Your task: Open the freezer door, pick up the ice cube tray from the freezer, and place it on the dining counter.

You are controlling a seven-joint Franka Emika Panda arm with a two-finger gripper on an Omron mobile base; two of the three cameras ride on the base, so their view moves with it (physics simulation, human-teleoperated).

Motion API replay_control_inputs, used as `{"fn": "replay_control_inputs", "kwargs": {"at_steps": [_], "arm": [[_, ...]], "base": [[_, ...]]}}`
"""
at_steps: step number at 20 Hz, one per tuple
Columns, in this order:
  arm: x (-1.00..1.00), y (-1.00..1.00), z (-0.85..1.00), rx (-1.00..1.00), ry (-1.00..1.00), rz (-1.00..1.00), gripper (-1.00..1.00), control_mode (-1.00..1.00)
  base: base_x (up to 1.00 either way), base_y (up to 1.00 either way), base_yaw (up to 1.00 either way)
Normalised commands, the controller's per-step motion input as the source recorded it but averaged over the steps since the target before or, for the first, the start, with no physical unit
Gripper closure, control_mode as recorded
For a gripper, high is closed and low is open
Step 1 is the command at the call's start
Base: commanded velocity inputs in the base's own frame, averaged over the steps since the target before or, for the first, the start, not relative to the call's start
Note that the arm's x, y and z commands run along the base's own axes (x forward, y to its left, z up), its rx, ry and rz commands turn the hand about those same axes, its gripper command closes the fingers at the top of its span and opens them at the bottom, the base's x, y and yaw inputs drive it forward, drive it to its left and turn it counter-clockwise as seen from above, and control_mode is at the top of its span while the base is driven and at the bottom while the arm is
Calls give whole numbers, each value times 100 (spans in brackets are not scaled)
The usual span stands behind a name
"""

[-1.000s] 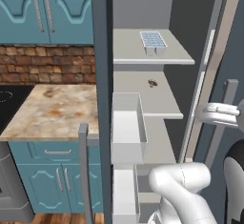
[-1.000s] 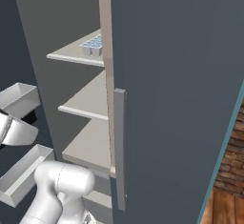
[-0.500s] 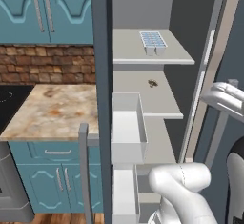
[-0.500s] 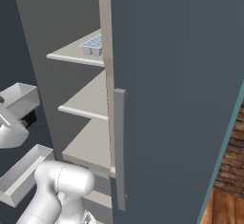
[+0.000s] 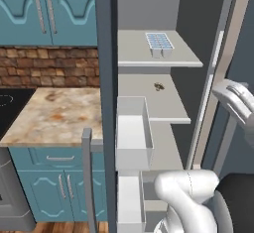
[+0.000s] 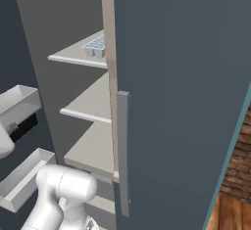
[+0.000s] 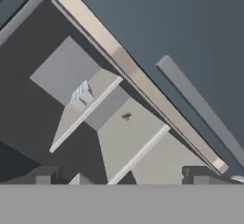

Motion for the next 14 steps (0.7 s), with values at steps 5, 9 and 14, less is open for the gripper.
{"fn": "replay_control_inputs", "kwargs": {"at_steps": [5,9,14], "arm": [[28,13,10,19,-25,-26,-100,-100],[19,3,14,23,-9,-22,-100,-100],[19,-7,6,21,-2,-20,-100,-100]], "base": [[0,0,0],[0,0,0],[0,0,0]]}}
